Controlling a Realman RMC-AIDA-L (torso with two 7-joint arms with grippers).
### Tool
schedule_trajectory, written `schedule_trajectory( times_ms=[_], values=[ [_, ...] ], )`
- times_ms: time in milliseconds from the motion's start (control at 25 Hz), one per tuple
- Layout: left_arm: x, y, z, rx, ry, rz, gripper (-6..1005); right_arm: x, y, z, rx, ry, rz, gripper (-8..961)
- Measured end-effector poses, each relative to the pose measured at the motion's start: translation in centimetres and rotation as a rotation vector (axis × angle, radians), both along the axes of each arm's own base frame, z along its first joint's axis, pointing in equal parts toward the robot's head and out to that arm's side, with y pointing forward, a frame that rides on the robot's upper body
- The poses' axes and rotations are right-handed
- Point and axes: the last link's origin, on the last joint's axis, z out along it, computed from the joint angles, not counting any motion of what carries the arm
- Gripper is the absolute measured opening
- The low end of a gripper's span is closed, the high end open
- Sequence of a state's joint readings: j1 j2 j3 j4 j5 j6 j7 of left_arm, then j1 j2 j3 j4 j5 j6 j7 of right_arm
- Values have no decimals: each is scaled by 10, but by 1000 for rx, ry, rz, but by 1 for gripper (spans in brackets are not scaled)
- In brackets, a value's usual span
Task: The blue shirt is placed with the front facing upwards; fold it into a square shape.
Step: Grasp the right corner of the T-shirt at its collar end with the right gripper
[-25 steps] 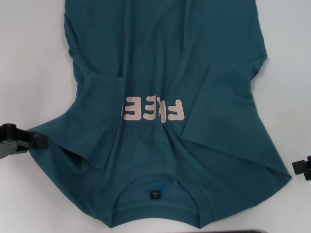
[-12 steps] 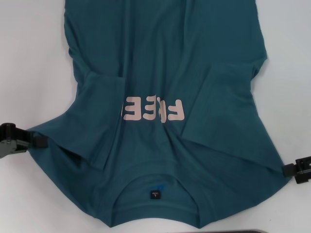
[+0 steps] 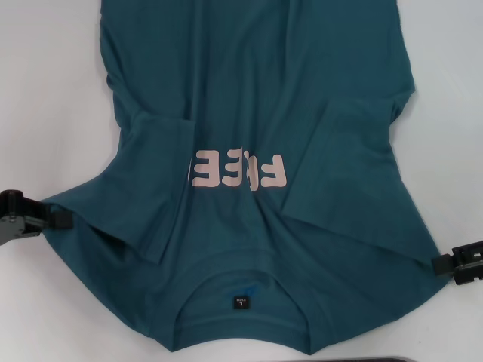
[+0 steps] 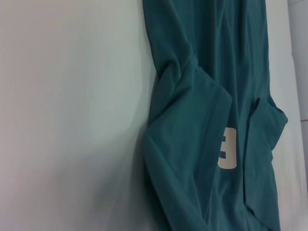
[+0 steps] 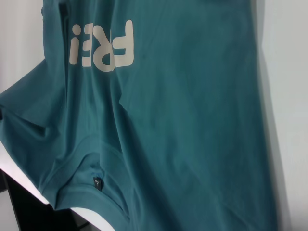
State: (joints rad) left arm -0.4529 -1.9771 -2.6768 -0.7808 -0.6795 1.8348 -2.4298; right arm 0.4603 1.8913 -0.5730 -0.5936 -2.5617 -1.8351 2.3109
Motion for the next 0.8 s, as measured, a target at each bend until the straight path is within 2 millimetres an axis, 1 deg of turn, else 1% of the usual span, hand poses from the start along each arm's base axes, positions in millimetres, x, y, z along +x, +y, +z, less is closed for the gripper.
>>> schedule_trajectory(
  times_ms=[320,800],
  values=[
    [0,1,0,1,1,-1,11,4,2,3,18,-23,-30,911],
    [0,1,0,3,3,2,11,1,4,-1,1,-27,-17,912]
  ],
)
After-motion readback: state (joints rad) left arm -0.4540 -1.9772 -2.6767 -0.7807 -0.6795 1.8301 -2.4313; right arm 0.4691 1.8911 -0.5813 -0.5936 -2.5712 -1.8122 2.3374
